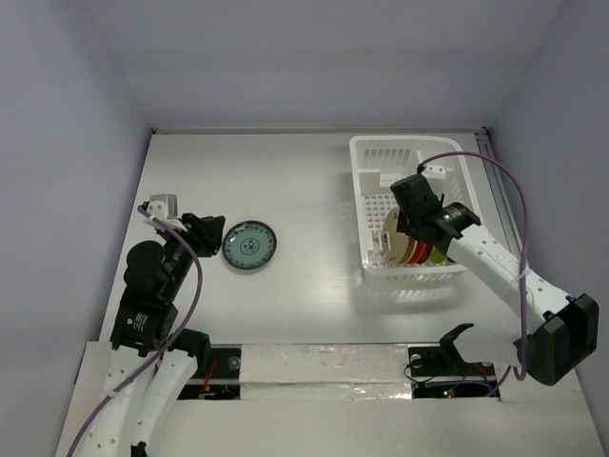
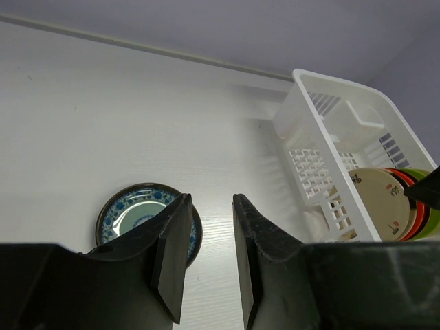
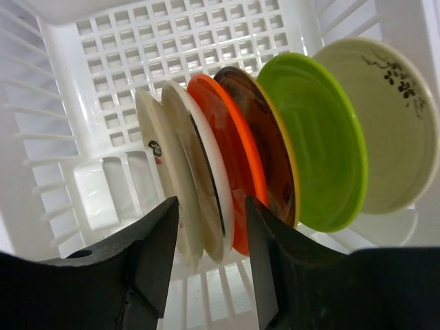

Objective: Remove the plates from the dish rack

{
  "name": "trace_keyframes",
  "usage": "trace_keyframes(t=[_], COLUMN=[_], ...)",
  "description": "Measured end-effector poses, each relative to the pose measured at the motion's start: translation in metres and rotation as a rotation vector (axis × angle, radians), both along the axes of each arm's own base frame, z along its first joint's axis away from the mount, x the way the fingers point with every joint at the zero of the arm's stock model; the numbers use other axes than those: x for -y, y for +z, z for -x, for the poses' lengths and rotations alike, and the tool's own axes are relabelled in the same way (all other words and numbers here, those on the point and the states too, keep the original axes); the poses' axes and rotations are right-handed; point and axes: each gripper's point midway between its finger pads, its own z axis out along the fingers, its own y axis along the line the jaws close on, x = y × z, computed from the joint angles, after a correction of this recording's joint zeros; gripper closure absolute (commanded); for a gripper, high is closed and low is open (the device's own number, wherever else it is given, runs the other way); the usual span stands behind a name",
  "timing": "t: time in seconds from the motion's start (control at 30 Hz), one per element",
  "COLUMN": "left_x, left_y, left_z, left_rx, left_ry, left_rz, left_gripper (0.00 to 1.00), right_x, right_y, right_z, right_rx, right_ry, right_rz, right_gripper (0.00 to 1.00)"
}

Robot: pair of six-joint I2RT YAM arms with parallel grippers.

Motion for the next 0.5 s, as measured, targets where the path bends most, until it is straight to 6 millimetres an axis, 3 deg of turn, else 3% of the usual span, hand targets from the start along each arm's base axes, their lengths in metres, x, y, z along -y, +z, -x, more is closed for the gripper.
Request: trace_keyframes(t=[0.1, 0.3, 0.4, 0.5], left_x=[0.001, 0.001, 0.001, 0.002], left_y=[0.001, 0.002, 0.002, 0.002], left_z=[0.0, 0.0, 0.0, 0.0], left_rx=[0.003, 0.007, 0.007, 0.006], left_ry=[-0.003, -0.006, -0.008, -0.01], left_rz=[0.001, 0.002, 0.002, 0.002], left_gripper=[0.72, 0.72, 0.72, 0.72], right_x=[0.002, -0.002, -0.007, -0.009], right_y=[0.012, 0.029, 0.026, 0.017], right_z=[0.001, 0.002, 0.001, -0.001], right_rx=[0.019, 0.059, 0.046, 0.016], right_ry=[-0.003, 0.027, 0.046, 0.057], right_rz=[-0.001, -0.026, -0.036, -0.022], right_gripper=[0.52, 0.77, 0.76, 0.64])
